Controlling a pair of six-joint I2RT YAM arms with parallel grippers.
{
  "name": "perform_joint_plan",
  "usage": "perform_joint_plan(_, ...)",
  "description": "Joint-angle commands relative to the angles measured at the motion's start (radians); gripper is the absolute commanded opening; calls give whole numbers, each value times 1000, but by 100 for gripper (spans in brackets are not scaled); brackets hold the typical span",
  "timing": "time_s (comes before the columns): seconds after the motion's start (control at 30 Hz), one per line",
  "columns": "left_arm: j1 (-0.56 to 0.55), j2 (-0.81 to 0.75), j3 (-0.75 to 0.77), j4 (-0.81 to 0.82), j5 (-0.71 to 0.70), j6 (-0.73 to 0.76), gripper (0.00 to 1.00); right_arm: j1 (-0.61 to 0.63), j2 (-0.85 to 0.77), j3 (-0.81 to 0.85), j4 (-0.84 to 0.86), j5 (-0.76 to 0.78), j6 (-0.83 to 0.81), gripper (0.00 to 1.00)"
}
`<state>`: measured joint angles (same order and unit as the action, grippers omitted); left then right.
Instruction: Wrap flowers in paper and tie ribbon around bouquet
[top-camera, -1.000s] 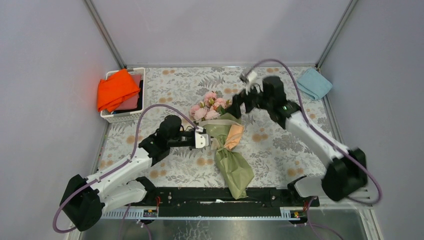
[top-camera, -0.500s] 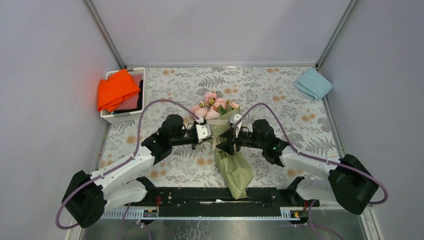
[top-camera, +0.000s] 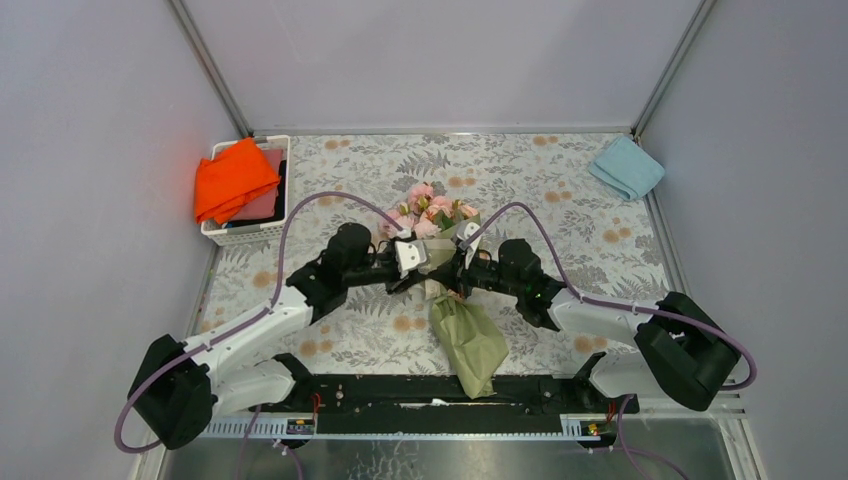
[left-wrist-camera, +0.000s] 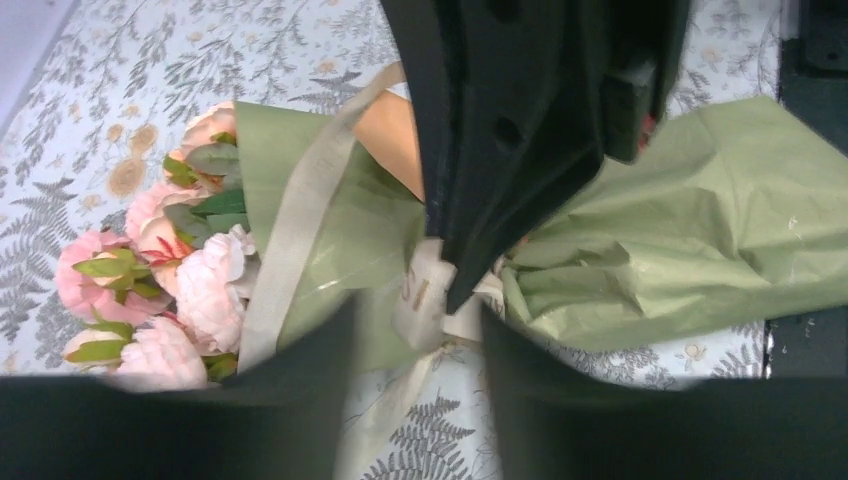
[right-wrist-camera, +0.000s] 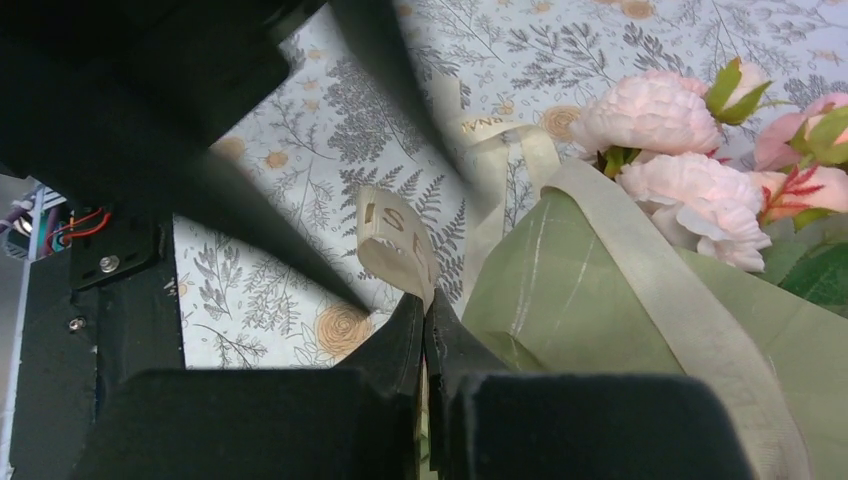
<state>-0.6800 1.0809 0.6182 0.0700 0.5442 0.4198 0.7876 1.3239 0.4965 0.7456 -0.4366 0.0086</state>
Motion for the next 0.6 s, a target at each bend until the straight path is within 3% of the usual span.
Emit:
perform_joint_plan(0.0,8,59,160,-231,-173,13,95,7,-37,57,-27,65,-1,0)
perform_joint_plan(0.1,174,206,386,-671,-250,154,98,7,-43,59,-51,66,-4,0)
perform_joint_plan(0.23,430,446,615,-980,-279,123,76,7,-26,65,-49,53,-4,0)
perform_joint_plan(0.33,452,530,604,-983,-236,74,77,7,-5,72,-44,37,-30,0)
perform_joint_plan(0.43,433,576,566,-862,-195,28,88,7,3,75,-42,32,-30,0)
perform_joint_plan(0.57,432,679,591,-773,-259,-12,91,7,-15,72,-52,50,-40,0)
